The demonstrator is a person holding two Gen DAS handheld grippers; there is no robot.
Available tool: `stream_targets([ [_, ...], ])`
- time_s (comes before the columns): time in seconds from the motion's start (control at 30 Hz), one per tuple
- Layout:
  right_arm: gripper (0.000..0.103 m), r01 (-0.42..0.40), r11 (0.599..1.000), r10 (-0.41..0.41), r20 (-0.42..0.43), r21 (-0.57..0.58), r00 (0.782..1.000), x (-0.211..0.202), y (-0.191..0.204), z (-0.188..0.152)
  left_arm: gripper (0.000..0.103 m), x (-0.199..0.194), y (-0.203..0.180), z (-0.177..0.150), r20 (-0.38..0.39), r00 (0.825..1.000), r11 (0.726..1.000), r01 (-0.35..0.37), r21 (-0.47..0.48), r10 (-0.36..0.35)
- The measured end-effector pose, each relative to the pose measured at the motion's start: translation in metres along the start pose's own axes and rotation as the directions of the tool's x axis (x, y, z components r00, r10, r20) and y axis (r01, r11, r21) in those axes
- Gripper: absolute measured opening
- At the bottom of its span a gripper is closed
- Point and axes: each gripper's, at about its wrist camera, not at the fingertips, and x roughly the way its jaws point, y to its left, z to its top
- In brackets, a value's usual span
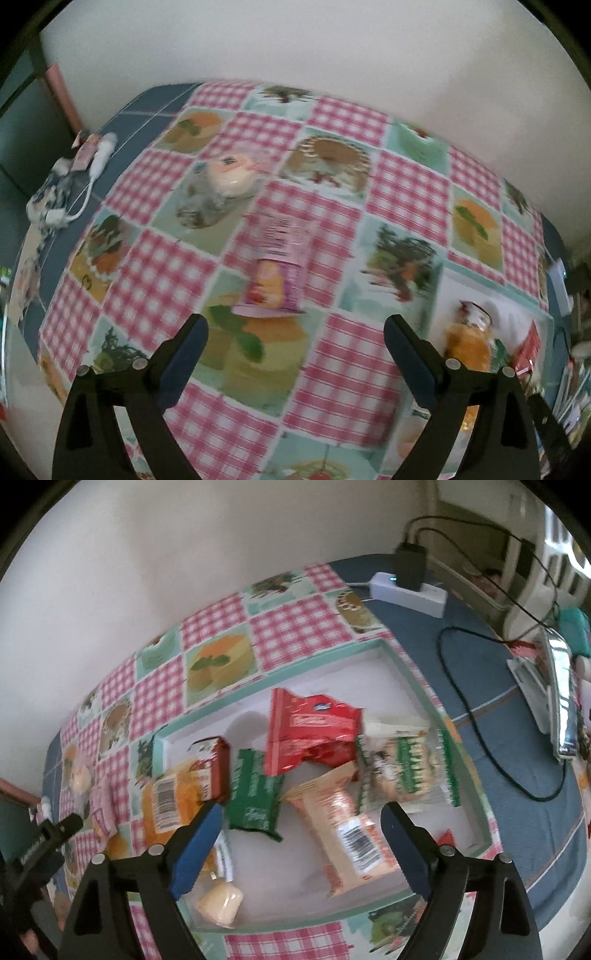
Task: Organize snacks
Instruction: 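Open both tools to release the items and withdraw toward the pile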
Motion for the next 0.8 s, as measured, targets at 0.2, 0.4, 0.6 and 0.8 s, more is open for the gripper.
stream_targets([
  [0.2, 0.09, -0.026, 0.999, 0.025, -0.011, -0.043, 1.0, 0.002, 0.028, -0.007, 0.096, 0.002, 0.032, 0.01, 0.007, 1.0, 0.997, -0.029, -0.074, 0.03],
  [0.4, 0.09, -0.044, 0.997, 0.044, -0.015, -0.056, 0.999, 0.001, 0.054, -0.013, 0.096, 0.001, 0.061, 0.017, 0.017, 0.998, 0.989, -0.052, -0.136, 0.055],
  [0.6, 0.09, -0.061, 0.994, 0.059, -0.019, -0.091, 0.998, 0.001, 0.083, -0.018, 0.096, 0.004, 0.088, 0.024, 0.012, 0.998, 0.984, -0.058, -0.169, 0.061],
  [0.8, 0.09, -0.06, 0.989, 0.058, -0.023, -0.137, 0.998, 0.004, 0.109, -0.025, 0.096, 0.008, 0.11, 0.028, 0.005, 0.998, 0.978, -0.054, -0.2, 0.056],
])
